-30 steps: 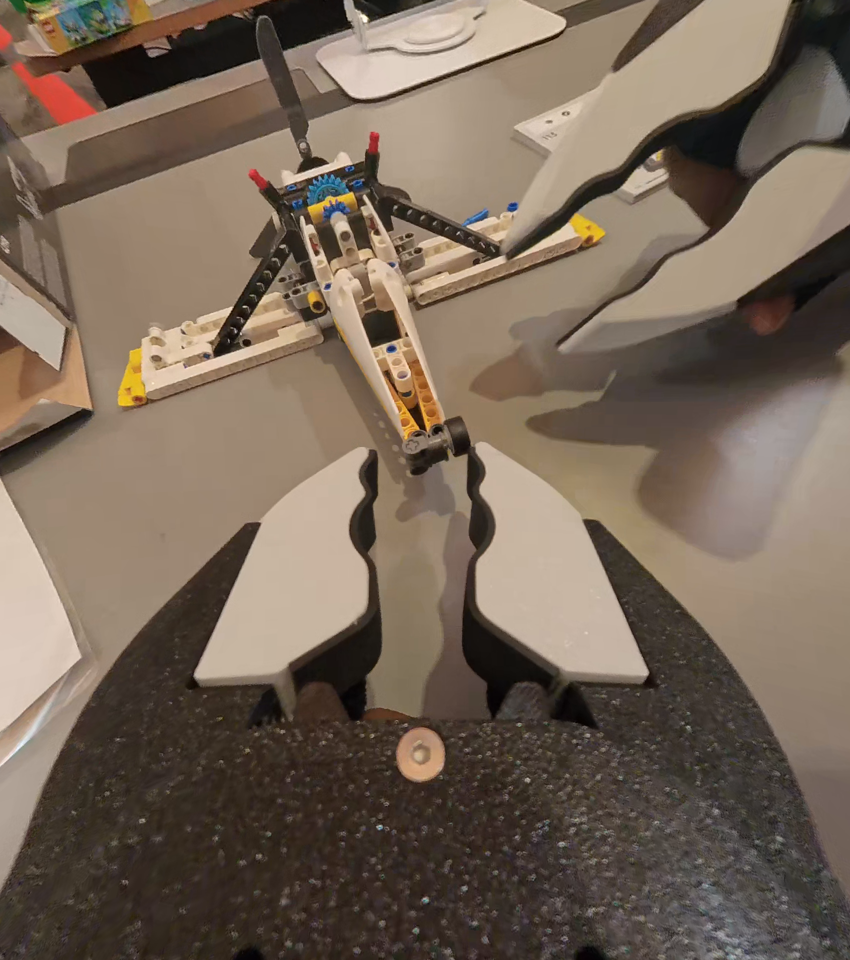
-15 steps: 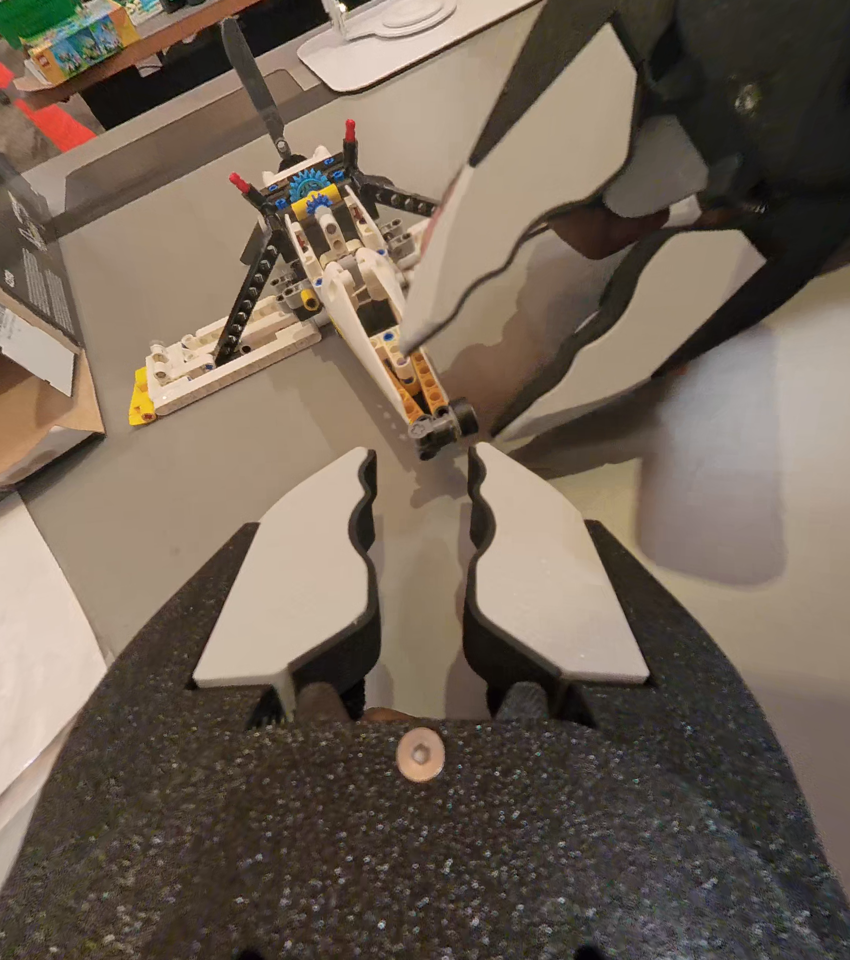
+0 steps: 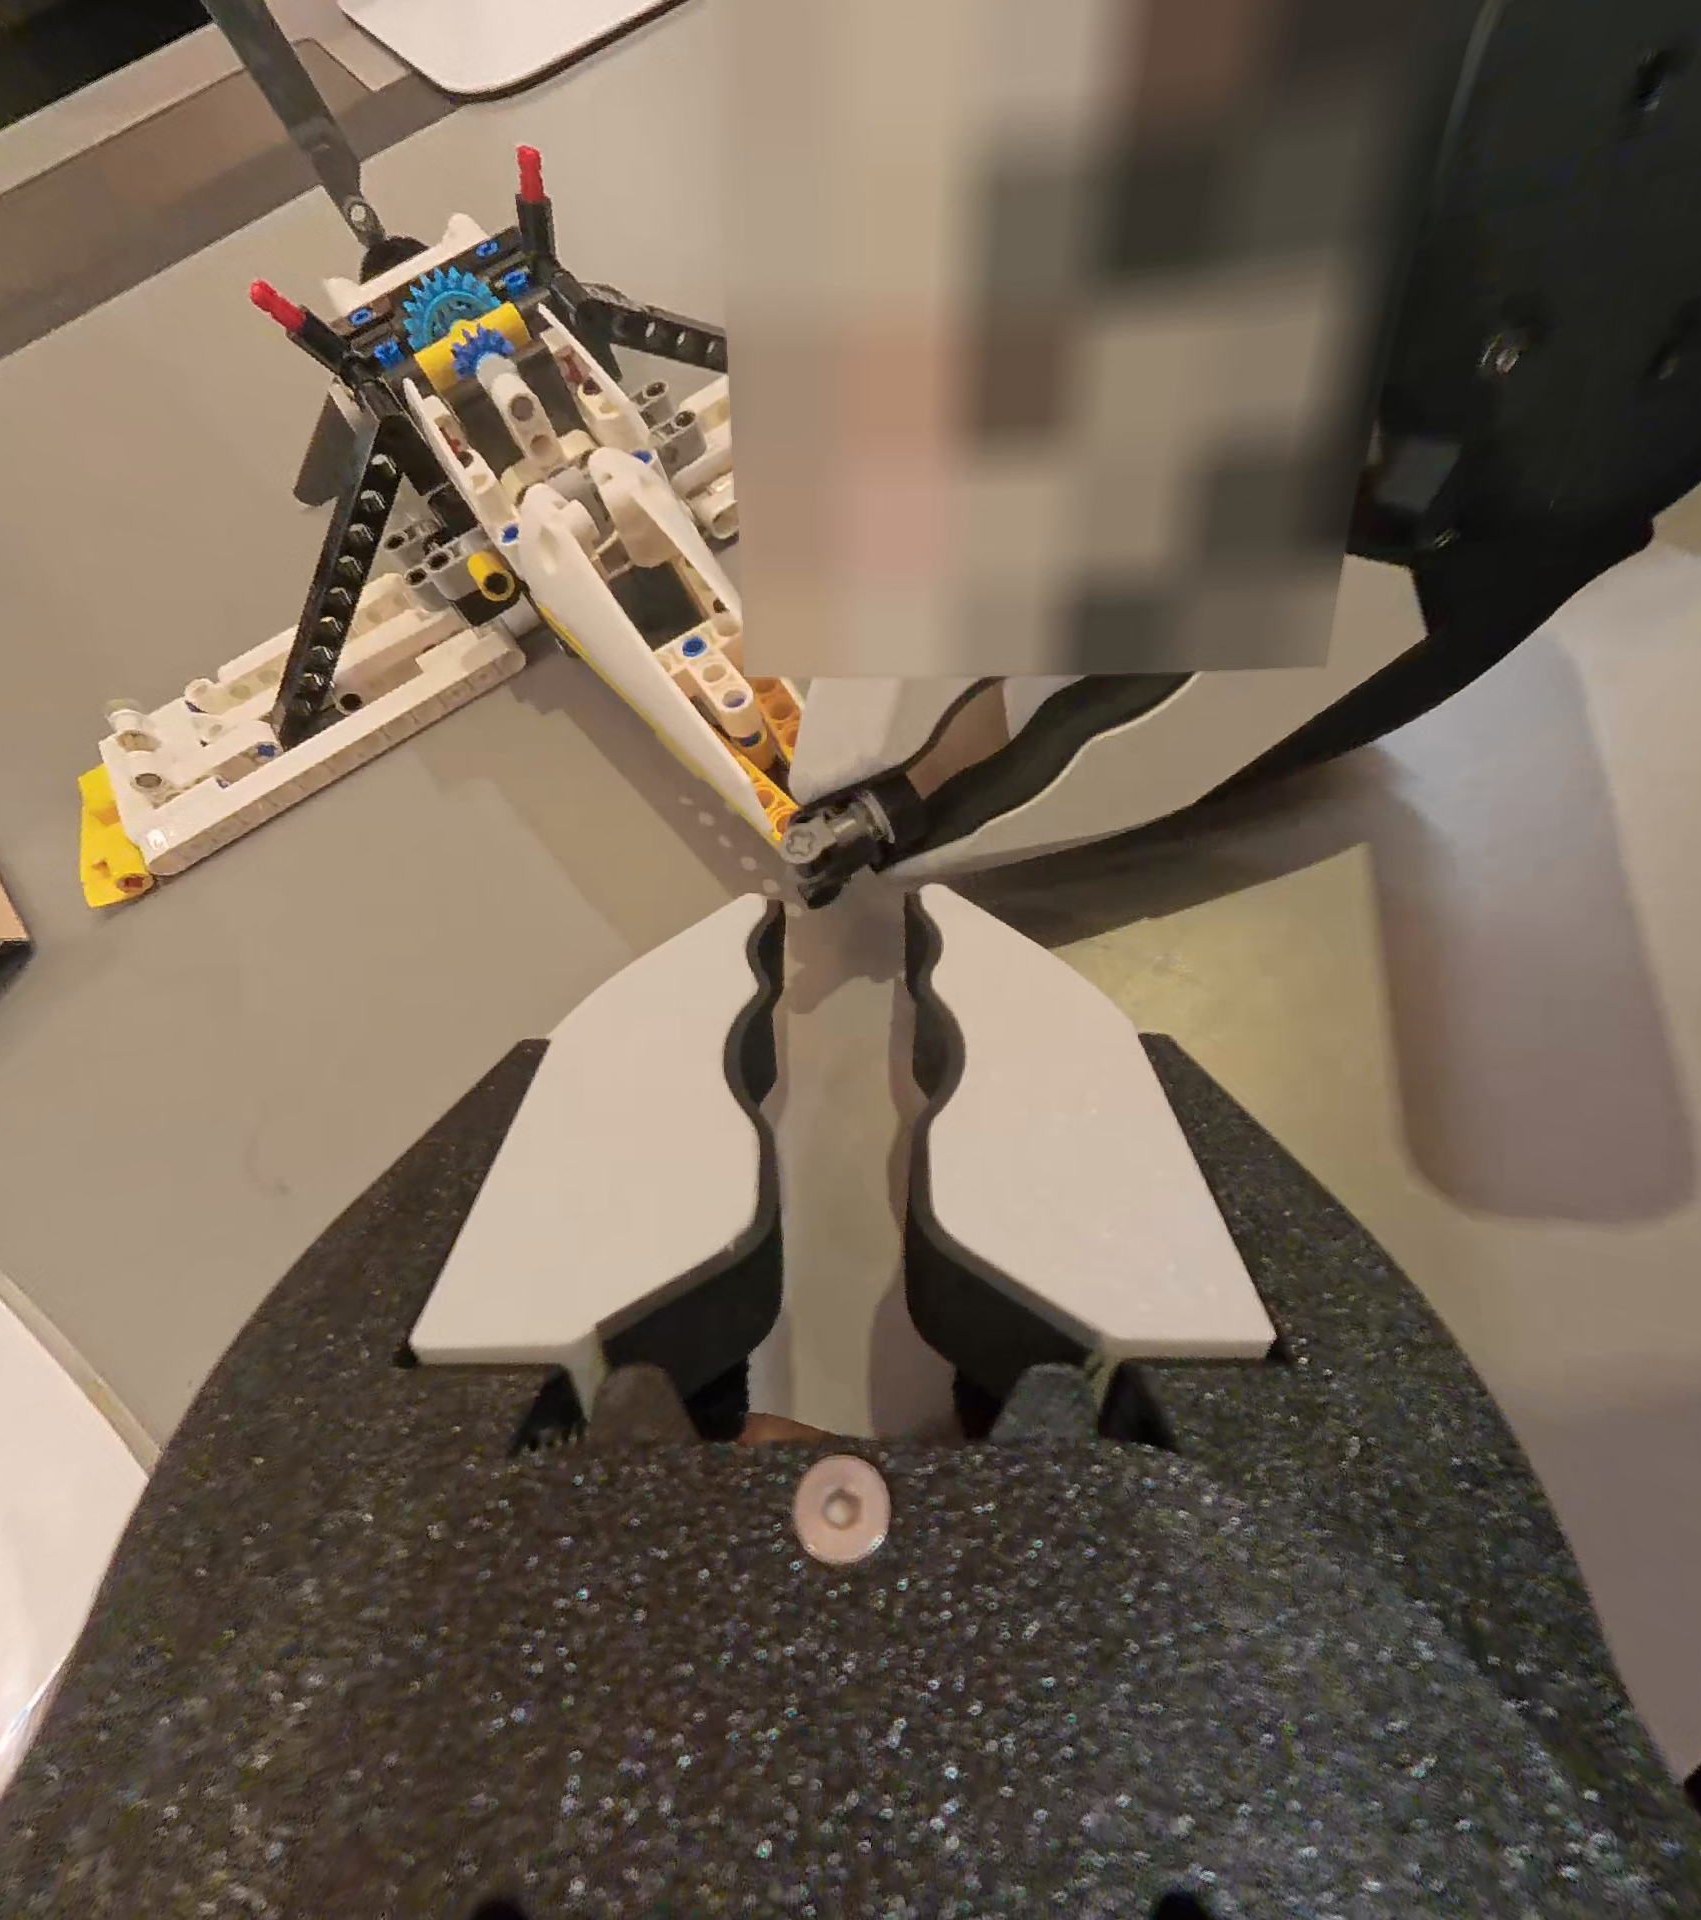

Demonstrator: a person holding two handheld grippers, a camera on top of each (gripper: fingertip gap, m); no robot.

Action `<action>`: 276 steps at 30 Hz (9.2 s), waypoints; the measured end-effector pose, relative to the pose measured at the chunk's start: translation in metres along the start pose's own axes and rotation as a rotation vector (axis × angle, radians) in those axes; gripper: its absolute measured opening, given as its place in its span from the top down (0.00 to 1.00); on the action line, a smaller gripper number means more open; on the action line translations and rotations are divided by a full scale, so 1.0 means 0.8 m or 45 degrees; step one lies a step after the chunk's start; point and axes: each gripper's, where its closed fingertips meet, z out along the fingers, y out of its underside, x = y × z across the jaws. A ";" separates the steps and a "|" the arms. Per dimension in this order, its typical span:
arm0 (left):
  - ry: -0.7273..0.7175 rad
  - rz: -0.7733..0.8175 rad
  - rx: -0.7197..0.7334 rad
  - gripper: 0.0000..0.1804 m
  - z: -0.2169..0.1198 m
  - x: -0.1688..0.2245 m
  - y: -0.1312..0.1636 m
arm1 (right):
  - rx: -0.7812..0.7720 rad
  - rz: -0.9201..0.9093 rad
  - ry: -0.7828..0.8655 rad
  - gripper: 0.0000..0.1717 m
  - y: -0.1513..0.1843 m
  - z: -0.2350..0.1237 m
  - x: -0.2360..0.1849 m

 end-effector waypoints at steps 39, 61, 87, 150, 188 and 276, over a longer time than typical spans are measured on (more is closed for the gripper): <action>0.667 0.228 0.450 0.89 -0.017 0.041 -0.061 | 0.220 0.375 -0.037 0.91 -0.015 -0.065 0.011; 0.627 0.520 0.299 0.96 0.005 0.065 -0.039 | 0.165 0.322 -0.117 0.91 0.004 -0.076 -0.025; 0.749 0.103 0.372 0.94 0.041 0.141 -0.138 | 0.138 0.521 0.020 0.91 0.053 -0.195 -0.031; 0.167 -0.029 -0.411 0.87 0.285 -0.270 -0.205 | 0.023 0.561 0.093 0.91 0.087 -0.275 -0.059; 0.583 0.372 -0.415 0.97 0.297 -0.173 -0.179 | -0.019 0.562 0.109 0.91 0.101 -0.275 -0.056; -0.379 -0.328 -0.591 0.79 -0.029 -0.113 0.061 | -0.442 1.100 -0.115 0.83 0.178 -0.301 -0.082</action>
